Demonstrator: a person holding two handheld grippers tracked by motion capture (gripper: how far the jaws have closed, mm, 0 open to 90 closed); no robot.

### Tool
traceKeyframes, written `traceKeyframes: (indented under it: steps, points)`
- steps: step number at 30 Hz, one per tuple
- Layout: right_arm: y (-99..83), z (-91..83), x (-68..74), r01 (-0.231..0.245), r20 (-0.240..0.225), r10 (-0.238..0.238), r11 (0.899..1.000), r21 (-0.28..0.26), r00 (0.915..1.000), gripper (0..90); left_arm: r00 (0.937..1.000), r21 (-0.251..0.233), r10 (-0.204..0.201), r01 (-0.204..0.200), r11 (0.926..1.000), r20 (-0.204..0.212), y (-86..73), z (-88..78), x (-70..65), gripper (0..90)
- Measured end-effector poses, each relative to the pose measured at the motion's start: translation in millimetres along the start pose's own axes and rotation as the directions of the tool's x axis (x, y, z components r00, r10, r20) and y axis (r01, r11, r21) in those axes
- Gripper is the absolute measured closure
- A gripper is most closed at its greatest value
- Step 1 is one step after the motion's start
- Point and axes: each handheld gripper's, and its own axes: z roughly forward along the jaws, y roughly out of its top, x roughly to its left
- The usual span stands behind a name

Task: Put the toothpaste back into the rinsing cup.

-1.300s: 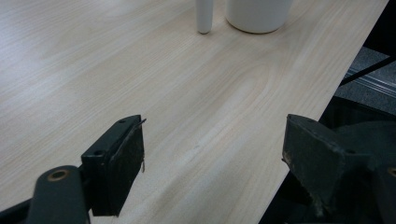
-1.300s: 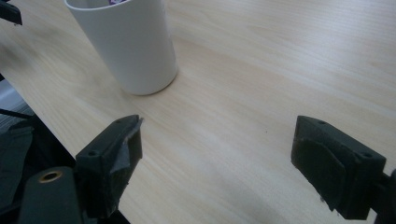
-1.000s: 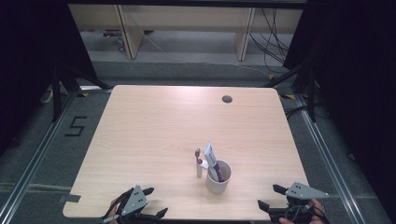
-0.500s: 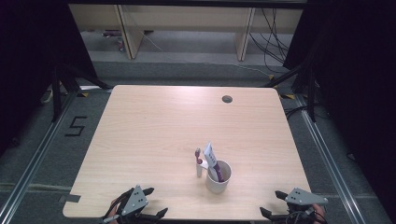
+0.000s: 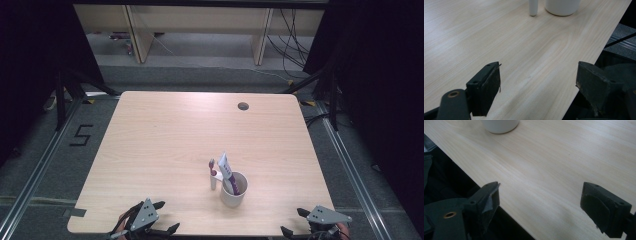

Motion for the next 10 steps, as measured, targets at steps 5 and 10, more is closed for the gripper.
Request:
traceKeyframes:
  steps: [5, 10]
  points:
    - [-1.5, 0.1, -1.4, 0.005, -0.003, -0.005, 1.000, 0.002, 1.0000, 16.7, 1.0000, 0.000, -0.001, 0.001, 1.0000, 0.000, 0.0, -0.1, -0.1, 19.5]
    - [-2.3, 0.2, -2.4, 0.013, 0.009, -0.013, 1.000, 0.003, 0.9999, 16.7, 0.9997, -0.017, -0.025, 0.025, 0.9995, 0.002, -0.2, 1.1, -2.4, 19.5]
